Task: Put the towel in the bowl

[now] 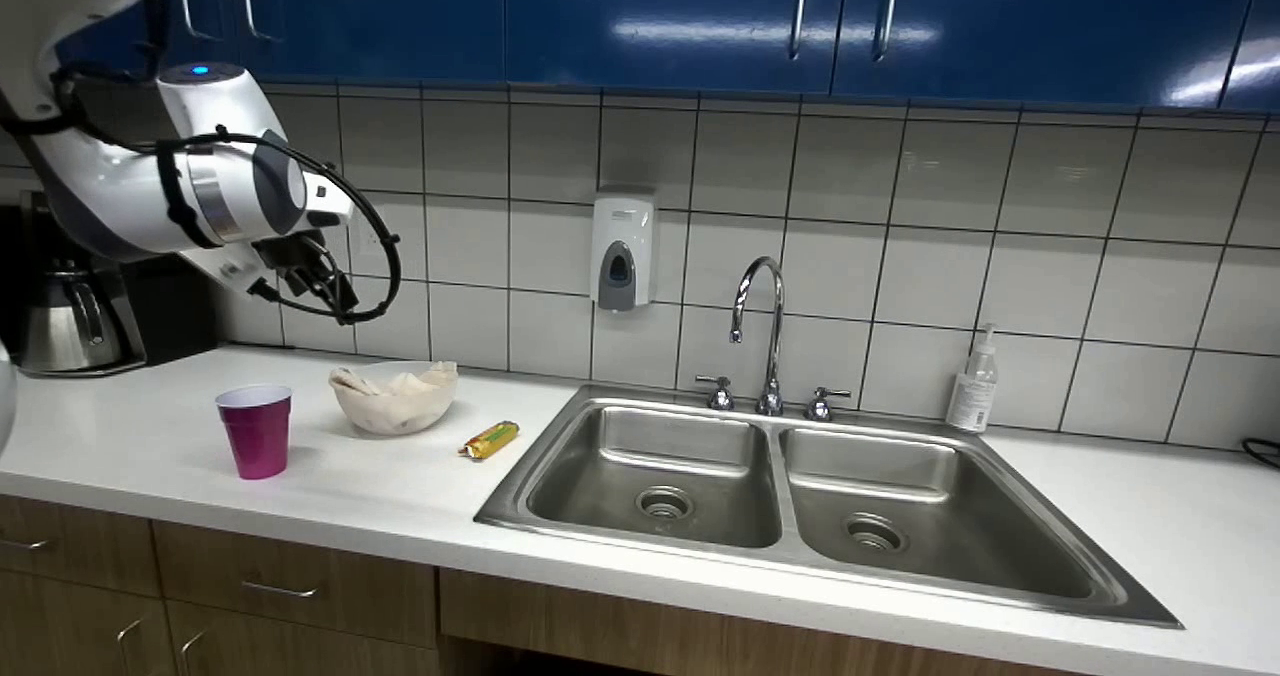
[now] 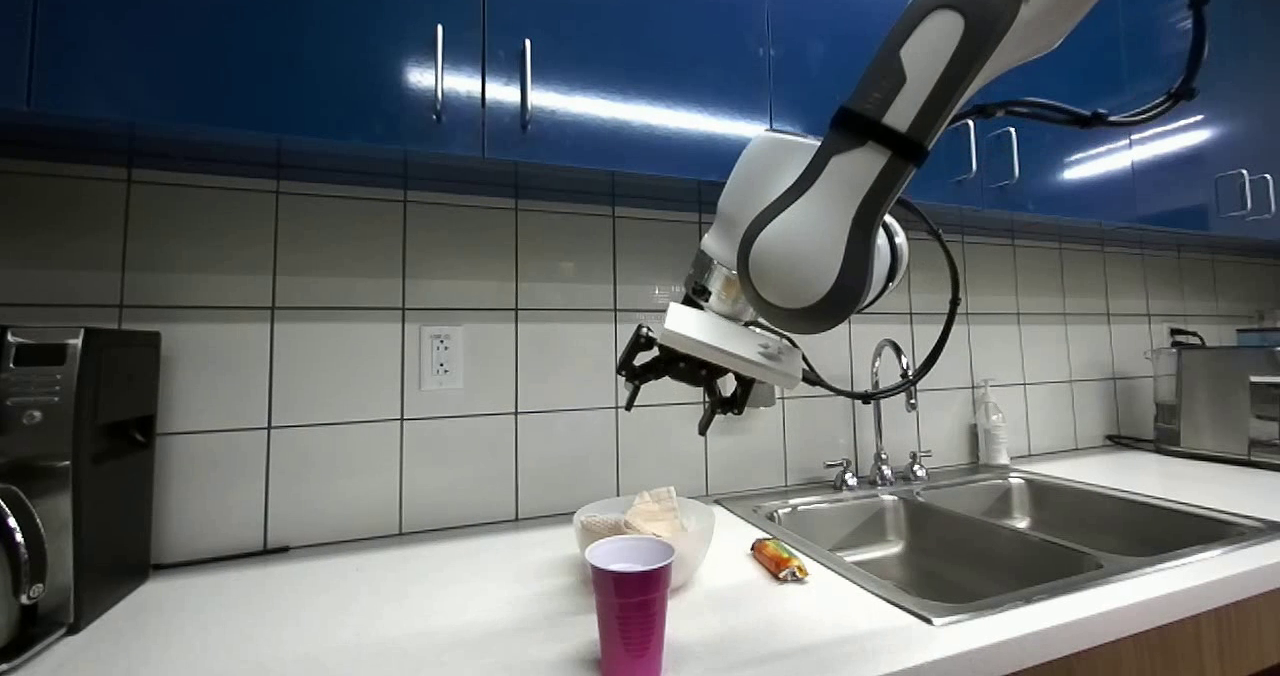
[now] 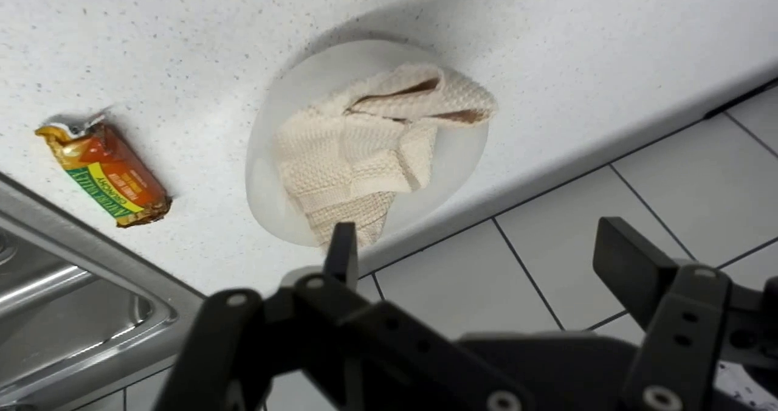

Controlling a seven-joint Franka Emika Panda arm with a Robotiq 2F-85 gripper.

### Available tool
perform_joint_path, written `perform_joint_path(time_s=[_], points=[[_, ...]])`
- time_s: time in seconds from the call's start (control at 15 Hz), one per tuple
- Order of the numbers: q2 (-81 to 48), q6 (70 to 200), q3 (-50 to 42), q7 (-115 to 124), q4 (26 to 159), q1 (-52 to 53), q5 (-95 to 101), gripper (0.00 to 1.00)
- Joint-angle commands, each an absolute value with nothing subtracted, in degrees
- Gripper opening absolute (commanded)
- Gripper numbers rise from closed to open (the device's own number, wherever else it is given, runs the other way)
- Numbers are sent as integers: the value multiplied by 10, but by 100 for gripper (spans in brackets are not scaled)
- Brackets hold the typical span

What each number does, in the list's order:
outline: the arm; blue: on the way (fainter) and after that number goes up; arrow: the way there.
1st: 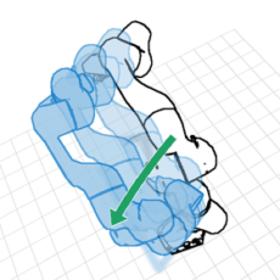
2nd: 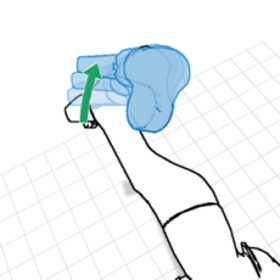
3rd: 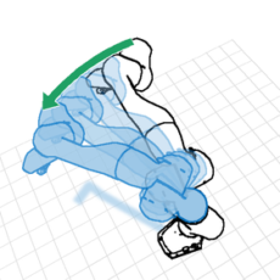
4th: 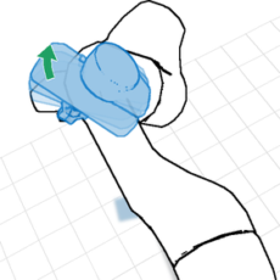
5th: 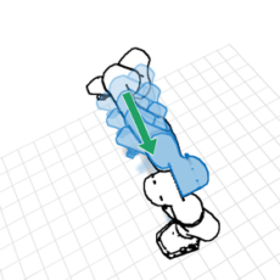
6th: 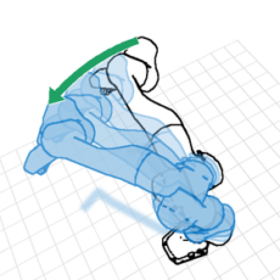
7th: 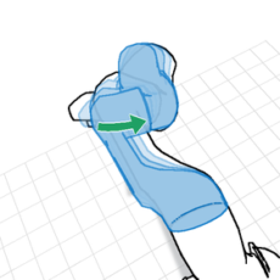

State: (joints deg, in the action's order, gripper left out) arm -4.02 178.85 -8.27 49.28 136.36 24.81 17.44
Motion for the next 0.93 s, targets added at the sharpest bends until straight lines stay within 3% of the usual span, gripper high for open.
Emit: perform_joint_path(time_s=[0.0,0.27,0.33,0.6,0.67,0.87], points=[[41,1786,-43,413,1441,248,108,100],[97,1763,39,315,1477,199,17,100],[105,1763,-15,308,1483,253,16,100],[146,1740,-46,255,1500,278,-3,100],[105,1767,28,248,1480,214,-41,100],[110,1764,45,231,1481,199,-68,100]])
